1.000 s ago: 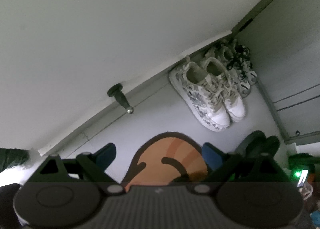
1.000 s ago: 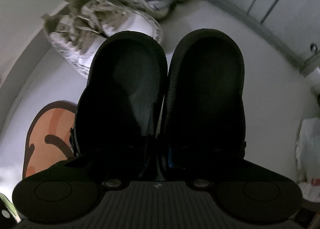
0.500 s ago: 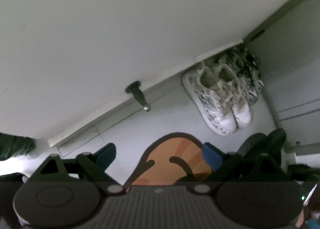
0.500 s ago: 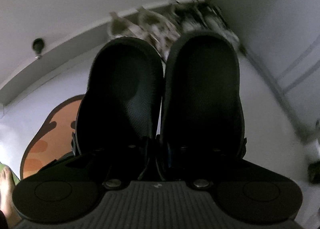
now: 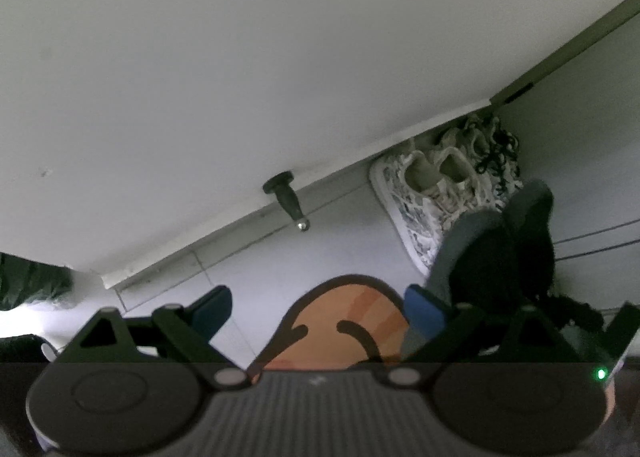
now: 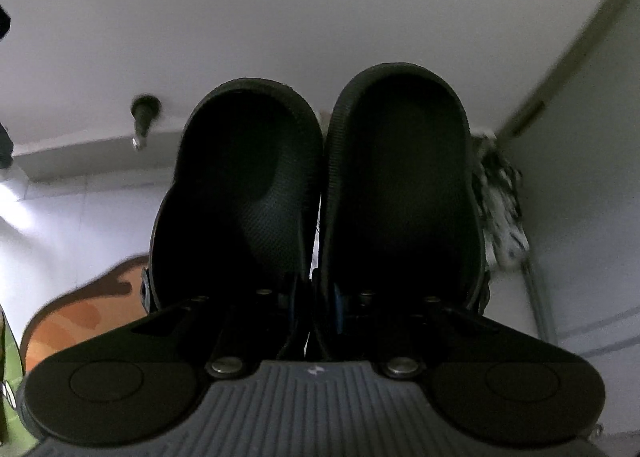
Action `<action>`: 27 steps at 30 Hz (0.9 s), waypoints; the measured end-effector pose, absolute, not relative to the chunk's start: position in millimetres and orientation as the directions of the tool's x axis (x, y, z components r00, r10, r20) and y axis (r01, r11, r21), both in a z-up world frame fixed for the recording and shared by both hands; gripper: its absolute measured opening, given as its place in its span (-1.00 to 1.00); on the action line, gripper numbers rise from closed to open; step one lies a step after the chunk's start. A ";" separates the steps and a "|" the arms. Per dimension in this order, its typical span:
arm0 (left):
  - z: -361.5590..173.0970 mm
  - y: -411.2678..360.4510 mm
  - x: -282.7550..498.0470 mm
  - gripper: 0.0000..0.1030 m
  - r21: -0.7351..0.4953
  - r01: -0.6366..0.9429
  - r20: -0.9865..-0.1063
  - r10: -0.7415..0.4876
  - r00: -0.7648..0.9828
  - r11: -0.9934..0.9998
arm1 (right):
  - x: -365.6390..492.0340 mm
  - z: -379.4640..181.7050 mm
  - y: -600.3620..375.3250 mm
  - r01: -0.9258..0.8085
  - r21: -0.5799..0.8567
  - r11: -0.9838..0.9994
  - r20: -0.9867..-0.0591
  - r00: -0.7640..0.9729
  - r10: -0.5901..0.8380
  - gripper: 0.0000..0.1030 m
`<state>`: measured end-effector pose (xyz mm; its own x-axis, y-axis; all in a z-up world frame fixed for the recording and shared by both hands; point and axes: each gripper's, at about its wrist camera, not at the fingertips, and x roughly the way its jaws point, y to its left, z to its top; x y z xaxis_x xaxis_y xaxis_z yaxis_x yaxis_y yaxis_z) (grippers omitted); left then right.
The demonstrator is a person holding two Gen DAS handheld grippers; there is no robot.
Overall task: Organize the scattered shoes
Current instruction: 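Lift the black slippers with the right tool toward the sneaker row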
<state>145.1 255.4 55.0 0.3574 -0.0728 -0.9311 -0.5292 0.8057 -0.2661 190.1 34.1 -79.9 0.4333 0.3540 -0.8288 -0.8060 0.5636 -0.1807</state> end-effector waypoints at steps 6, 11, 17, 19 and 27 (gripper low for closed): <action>57.8 259.6 143.0 0.83 -0.278 -0.530 -0.927 -0.078 0.368 0.801 | 189.9 -84.7 70.6 -0.849 -0.156 0.504 -0.831 0.389 0.398 -0.63; 59.7 264.6 140.0 0.83 -0.282 -0.539 -0.924 -0.074 0.374 0.793 | 182.7 -97.4 87.8 -0.878 -0.152 0.453 -0.845 0.353 0.401 -0.63; 60.1 268.4 138.8 0.83 -0.283 -0.546 -0.924 -0.073 0.375 0.788 | 178.6 -116.8 105.2 -0.899 -0.118 0.421 -0.879 0.292 0.377 -0.63; 60.3 267.6 139.9 0.83 -0.284 -0.543 -0.924 -0.074 0.375 0.790 | 183.0 -116.3 107.7 -0.895 -0.096 0.436 -0.885 0.277 0.374 -0.63; 60.8 267.2 144.8 0.83 -0.286 -0.541 -0.924 -0.079 0.373 0.791 | 196.9 -112.5 116.9 -0.874 0.007 0.486 -0.898 0.208 0.388 -0.63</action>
